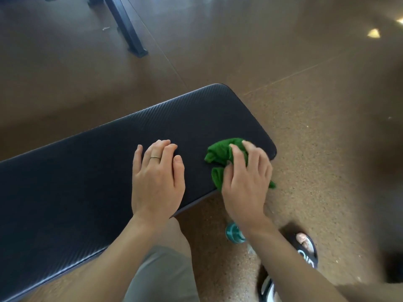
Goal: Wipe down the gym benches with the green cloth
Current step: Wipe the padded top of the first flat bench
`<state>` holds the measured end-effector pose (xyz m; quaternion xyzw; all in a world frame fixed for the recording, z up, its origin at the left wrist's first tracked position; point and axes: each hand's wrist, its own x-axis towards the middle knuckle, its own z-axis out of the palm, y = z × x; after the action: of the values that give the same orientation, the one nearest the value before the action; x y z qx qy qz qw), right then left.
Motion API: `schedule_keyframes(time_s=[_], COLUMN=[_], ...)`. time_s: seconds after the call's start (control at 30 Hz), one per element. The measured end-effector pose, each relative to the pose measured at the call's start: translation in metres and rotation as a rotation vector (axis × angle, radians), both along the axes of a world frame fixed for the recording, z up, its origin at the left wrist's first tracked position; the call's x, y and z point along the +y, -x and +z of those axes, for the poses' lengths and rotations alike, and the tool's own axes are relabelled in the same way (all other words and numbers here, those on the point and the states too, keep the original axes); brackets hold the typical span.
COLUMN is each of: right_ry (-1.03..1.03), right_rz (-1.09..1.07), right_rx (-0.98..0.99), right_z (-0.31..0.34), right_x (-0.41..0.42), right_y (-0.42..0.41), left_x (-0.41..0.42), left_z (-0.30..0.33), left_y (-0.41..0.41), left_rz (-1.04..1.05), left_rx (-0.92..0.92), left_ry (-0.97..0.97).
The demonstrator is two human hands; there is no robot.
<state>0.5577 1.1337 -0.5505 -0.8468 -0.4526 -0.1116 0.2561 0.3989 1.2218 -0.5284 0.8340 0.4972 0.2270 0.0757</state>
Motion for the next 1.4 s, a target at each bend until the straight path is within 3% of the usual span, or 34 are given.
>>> schedule_keyframes(time_s=[0.17,0.47,0.77,0.93,1.13,1.3,1.4], right_ry=[0.114,0.233,0.29,0.251,0.192,0.185,0.194], right_rz=[0.259,0.727,0.321,-0.01,-0.17,-0.159,-0.016], right_rx=[-0.062,-0.103,-0.09,0.099,-0.096,-0.168,-0.133], right_z=[0.014,0.022,0.028,0.018,0.015,0.021,0.024], right_x=[0.037,0.212,0.225,0.172,0.08,0.039,0.021], right_y=[-0.019,-0.026,-0.101,-0.133,-0.085,-0.024,0.037], left_x=[0.001,0.003,0.002,0.002,0.002,0.002,0.003], left_z=[0.001,0.001,-0.002,-0.002,-0.001,-0.001,0.009], left_y=[-0.001,-0.004,-0.002,-0.003,-0.001,-0.001,0.01], left_rz=[-0.003,-0.007,-0.013,-0.024,-0.032,-0.026,-0.025], left_rx=[0.06,0.096,0.065,0.067,0.067,-0.035,-0.3], left_ry=[0.017,0.046,0.033,0.033,0.03,0.042,0.102])
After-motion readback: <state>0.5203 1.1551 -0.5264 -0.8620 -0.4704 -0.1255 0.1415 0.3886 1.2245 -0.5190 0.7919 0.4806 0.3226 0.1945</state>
